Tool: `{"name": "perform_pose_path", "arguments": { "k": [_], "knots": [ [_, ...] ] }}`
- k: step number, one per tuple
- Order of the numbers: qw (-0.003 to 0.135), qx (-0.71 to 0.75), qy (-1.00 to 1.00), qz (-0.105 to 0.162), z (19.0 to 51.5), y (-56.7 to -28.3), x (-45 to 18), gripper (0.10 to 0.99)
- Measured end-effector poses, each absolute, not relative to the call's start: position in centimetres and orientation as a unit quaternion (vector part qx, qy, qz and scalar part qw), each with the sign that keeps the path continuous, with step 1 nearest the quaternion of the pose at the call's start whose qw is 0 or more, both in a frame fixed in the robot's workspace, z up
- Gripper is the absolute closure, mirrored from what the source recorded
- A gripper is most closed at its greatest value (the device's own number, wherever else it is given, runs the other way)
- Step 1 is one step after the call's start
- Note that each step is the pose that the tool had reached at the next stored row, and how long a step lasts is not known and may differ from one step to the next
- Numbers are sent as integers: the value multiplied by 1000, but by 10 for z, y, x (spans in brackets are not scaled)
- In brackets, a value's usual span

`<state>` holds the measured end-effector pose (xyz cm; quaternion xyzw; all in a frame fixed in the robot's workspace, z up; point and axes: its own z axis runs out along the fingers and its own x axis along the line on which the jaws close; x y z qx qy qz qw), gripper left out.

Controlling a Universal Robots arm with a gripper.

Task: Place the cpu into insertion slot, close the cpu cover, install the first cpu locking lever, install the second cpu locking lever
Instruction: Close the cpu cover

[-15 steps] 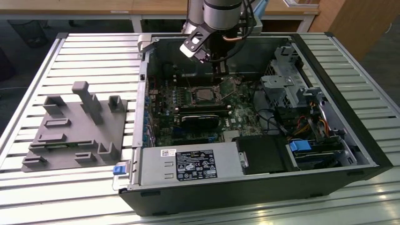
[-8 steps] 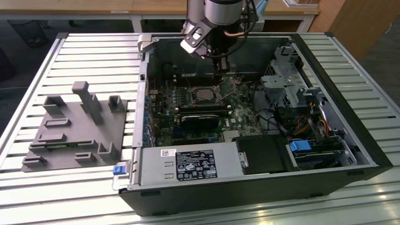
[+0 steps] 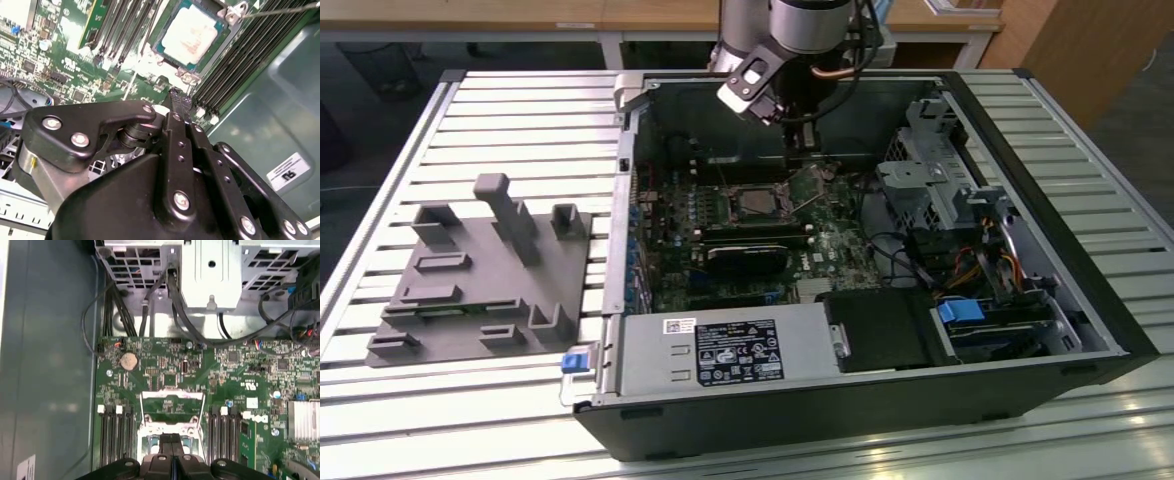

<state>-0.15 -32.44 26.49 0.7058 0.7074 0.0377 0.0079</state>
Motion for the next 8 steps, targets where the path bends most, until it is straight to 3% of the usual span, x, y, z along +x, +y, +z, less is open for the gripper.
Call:
{"name": "perform_pose_path", "arguments": {
  "k": [8],
  "knots": [
    [7,706,707,37,265,-324,3,980]
  ]
}}
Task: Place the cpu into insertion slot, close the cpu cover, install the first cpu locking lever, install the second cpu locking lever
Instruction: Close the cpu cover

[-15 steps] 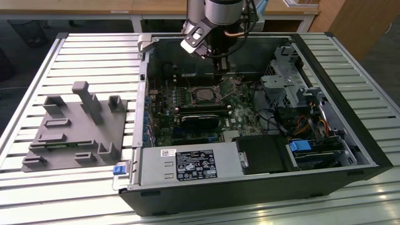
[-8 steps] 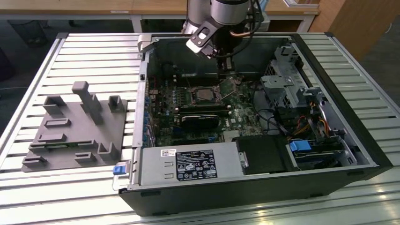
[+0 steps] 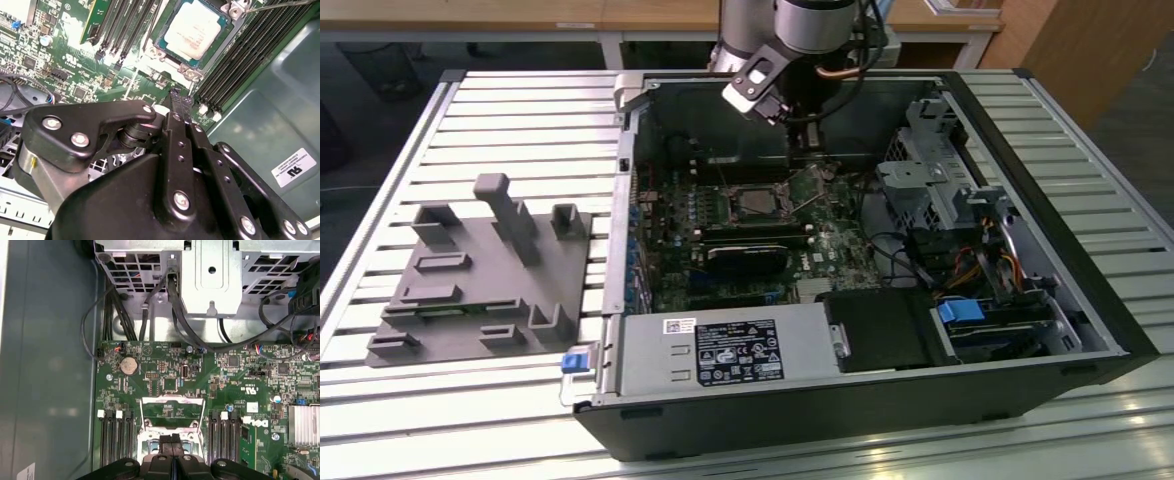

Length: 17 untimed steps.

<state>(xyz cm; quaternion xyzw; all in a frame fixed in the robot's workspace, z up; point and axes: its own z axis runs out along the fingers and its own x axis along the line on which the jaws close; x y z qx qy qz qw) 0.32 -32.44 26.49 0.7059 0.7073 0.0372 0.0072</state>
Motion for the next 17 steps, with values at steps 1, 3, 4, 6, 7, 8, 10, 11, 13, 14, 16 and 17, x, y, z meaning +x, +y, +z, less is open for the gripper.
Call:
{"name": "perform_pose_path", "arguments": {
  "k": [1,3,4,6,7,8,10,11,13,14,16,17],
  "knots": [
    [7,706,707,37,265,-324,4,980],
    [7,706,707,37,265,-324,5,980],
    [7,706,707,37,265,-324,5,980],
    [7,706,707,37,265,-324,6,980],
    [7,706,707,37,265,-324,7,980],
    [7,706,707,37,265,-324,8,980],
    [7,706,707,37,265,-324,10,980],
    [7,706,707,37,265,-324,11,980],
    [6,706,707,37,265,-324,14,980],
    [6,706,707,37,265,-324,16,980],
    [6,706,707,36,265,-324,20,980],
    [6,706,707,36,265,-324,20,980]
  ]
}}
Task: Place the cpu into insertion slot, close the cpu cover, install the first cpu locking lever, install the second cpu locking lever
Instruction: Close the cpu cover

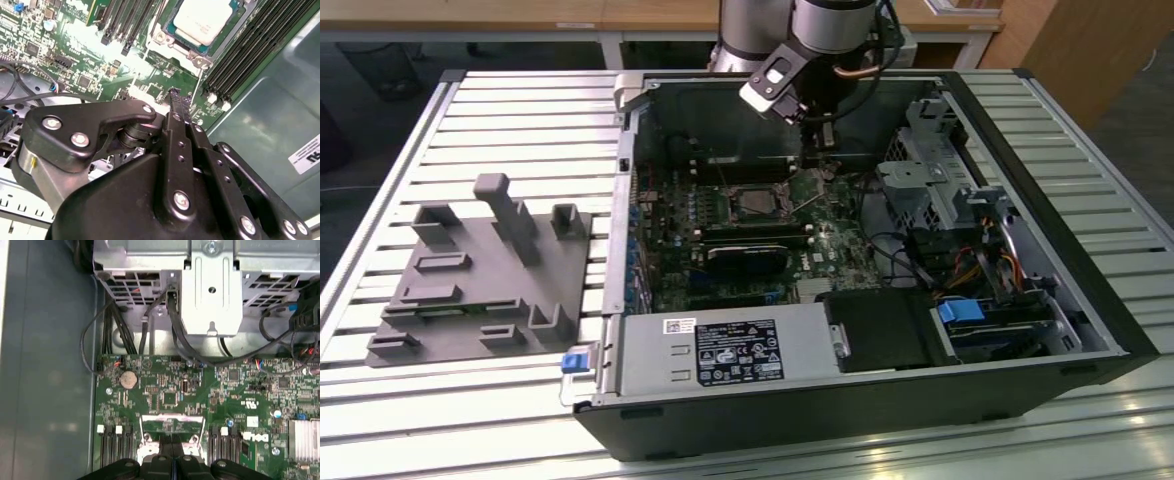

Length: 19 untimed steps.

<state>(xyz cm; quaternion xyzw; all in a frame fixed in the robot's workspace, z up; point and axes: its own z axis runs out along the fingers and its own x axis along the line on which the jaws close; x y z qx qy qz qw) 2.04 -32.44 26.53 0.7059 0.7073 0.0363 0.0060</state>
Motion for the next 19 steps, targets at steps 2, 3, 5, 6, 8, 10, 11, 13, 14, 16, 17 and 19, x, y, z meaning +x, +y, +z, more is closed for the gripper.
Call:
{"name": "perform_pose_path", "arguments": {
  "k": [2,3,5,6,8,10,11,13,14,16,17,19],
  "knots": [
    [6,706,707,36,267,-324,21,980],
    [6,706,707,36,268,-324,22,980],
    [6,706,707,36,269,-324,24,980],
    [6,706,707,37,269,-324,25,980],
    [6,706,707,36,269,-324,28,980],
    [6,706,707,36,269,-324,32,980],
    [6,706,707,36,269,-324,35,980],
    [5,706,707,36,269,-324,40,980],
    [5,706,707,36,269,-324,42,980],
    [5,706,707,36,269,-324,46,980],
    [5,706,707,36,269,-324,48,980],
    [5,706,707,35,269,-324,54,980]
  ]
}}
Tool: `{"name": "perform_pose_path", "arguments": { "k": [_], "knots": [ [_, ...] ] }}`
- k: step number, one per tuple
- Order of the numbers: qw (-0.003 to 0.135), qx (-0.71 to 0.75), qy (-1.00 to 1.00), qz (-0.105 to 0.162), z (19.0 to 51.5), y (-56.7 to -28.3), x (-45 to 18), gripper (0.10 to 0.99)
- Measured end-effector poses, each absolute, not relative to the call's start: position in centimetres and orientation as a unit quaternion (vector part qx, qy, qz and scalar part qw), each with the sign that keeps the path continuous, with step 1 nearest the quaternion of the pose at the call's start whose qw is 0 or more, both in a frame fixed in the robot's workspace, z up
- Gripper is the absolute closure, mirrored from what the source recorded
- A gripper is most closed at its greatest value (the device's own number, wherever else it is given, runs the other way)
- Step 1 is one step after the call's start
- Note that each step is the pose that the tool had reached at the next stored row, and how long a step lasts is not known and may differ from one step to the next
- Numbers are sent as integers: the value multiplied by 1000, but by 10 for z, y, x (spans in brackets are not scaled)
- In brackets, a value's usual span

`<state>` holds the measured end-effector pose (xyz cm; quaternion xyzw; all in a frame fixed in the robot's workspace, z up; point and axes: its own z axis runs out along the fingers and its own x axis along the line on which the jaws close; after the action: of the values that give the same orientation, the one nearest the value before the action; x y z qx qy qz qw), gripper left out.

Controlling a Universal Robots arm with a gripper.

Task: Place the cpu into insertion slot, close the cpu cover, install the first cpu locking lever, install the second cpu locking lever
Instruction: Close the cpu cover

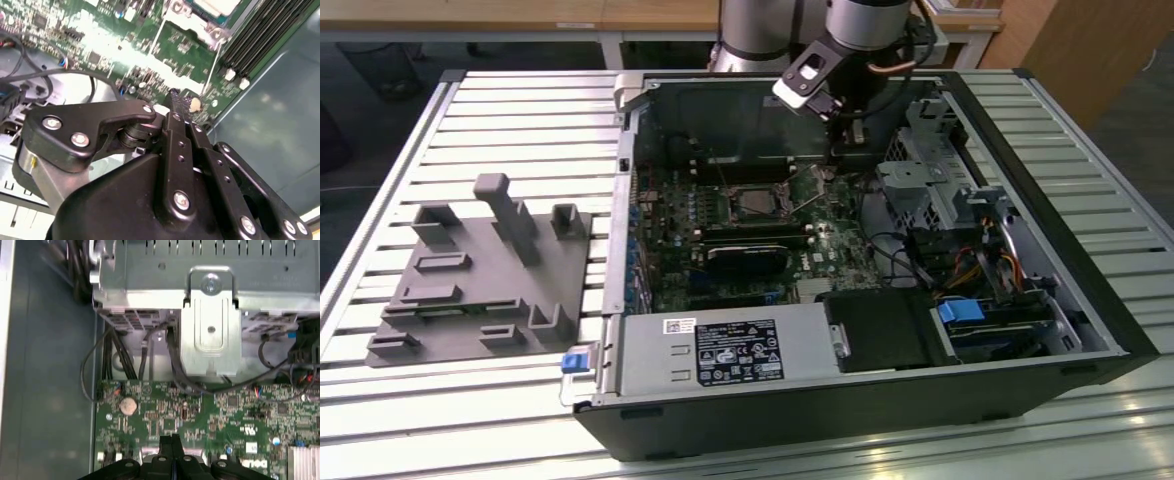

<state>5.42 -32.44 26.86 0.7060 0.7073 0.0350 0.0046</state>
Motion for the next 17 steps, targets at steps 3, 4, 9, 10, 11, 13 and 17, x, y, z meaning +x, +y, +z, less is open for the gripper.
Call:
{"name": "perform_pose_path", "arguments": {
  "k": [3,4,9,10,11,13,17],
  "knots": [
    [4,706,708,35,268,-324,59,980],
    [4,706,708,35,267,-324,59,980],
    [4,697,717,35,262,-324,60,980],
    [4,696,718,35,261,-324,60,980],
    [4,695,718,35,260,-324,60,980],
    [4,695,718,35,258,-324,60,980],
    [4,695,718,35,255,-324,60,980]
  ]
}}
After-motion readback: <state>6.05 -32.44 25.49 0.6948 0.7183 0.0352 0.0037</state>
